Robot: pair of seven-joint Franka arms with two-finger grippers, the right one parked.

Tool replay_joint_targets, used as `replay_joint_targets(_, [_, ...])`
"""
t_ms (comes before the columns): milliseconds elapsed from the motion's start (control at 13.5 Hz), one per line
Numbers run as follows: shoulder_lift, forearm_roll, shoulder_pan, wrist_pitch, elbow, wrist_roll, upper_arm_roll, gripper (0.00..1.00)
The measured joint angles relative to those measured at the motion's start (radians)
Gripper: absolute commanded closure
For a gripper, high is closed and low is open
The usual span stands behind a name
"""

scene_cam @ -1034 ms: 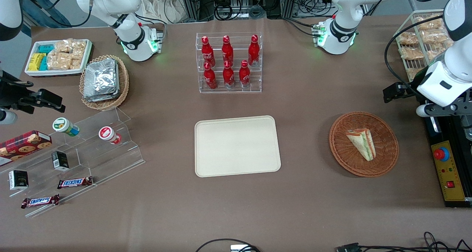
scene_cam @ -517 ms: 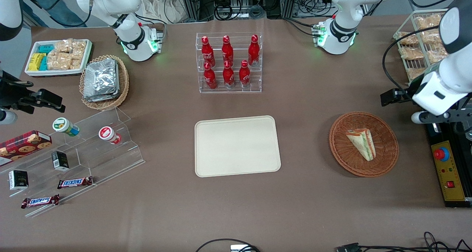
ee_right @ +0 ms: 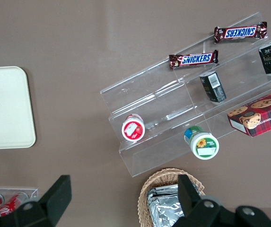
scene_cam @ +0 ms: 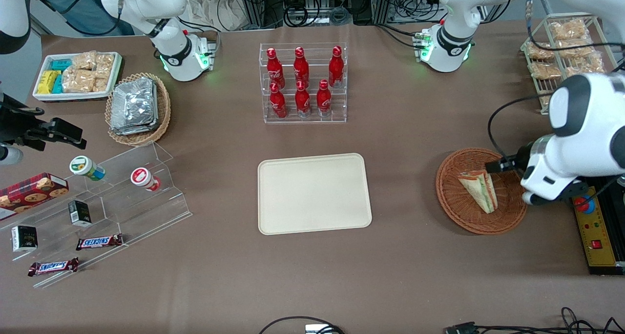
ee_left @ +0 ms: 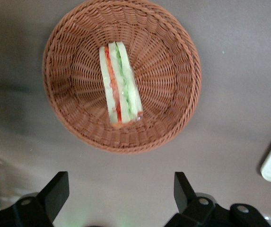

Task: Place sandwich from basket to tray
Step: 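Move the left gripper over the wrapped sandwich in the wicker basket, then lower the left gripper and close it on the sandwich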

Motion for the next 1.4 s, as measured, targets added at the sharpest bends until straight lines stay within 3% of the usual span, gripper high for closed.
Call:
replay_joint_targets(517, [0.049,0.0,0.07,0.292,-0.196,-0.003,0.004,0.02])
replay_joint_targets(1255, [0.18,-0.009,0.07,0.411,-0.206,-0.032,0.003,0.02])
replay_joint_targets(1329, [0.193,-0.009,0.07,0.413,-0.207,-0.033,0.003,0.03])
replay_joint_targets(1403, [0.204,-0.009,0.07,0.417,-0.207,-0.034,0.002,0.13])
